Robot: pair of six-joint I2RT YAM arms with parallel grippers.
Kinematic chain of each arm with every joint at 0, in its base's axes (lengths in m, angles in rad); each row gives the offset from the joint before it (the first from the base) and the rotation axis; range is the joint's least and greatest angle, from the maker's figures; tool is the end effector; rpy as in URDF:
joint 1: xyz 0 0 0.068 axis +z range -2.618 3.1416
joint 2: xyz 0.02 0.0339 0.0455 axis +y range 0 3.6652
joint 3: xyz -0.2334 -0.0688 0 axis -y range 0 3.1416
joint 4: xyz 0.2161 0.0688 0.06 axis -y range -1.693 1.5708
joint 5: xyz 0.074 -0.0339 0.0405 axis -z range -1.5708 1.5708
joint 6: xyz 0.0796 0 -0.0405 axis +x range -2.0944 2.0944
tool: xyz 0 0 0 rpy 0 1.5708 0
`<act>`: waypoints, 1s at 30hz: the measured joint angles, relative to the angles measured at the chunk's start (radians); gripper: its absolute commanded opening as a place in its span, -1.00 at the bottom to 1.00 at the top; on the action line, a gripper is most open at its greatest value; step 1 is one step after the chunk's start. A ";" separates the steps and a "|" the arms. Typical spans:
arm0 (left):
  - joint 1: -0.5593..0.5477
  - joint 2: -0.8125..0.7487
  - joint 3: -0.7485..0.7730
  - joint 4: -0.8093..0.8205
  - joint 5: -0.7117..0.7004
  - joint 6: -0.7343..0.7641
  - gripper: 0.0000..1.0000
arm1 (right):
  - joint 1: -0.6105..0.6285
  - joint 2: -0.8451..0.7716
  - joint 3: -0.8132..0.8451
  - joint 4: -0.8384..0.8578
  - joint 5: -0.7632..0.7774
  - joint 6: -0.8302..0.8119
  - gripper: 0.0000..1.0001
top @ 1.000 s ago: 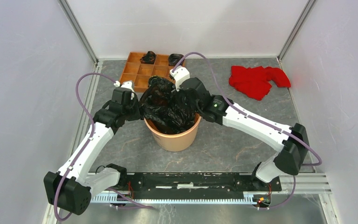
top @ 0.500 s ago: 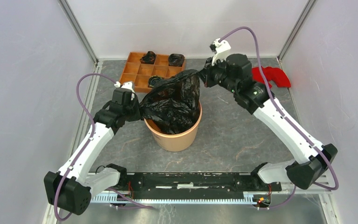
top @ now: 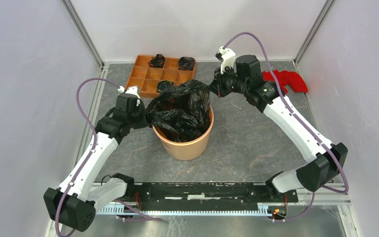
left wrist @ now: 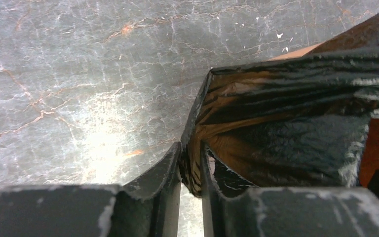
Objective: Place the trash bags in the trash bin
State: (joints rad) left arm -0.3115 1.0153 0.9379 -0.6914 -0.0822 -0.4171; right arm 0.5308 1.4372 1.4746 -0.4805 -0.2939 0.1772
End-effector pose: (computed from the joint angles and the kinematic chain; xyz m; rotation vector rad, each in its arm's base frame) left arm 0.2183 -0.0634 0.2483 -0.1650 2.3459 -0.2648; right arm 0.2801 0.1911 0.3485 -0.5533 1.9983 0.7392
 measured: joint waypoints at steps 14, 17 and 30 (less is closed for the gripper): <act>0.000 -0.124 0.174 -0.126 -0.067 -0.003 0.54 | -0.001 -0.006 0.001 0.001 -0.041 -0.018 -0.99; 0.000 -0.140 0.203 -0.147 -0.075 -0.003 0.63 | -0.001 -0.008 0.000 0.001 -0.042 -0.019 -0.99; 0.001 -0.118 0.424 -0.129 0.024 0.025 1.00 | -0.001 -0.009 -0.011 0.008 -0.039 -0.030 -0.99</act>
State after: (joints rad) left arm -0.3103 0.8974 1.3617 -0.8200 -0.0582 -0.3923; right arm 0.5301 1.4284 1.4639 -0.4725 -0.3325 0.1474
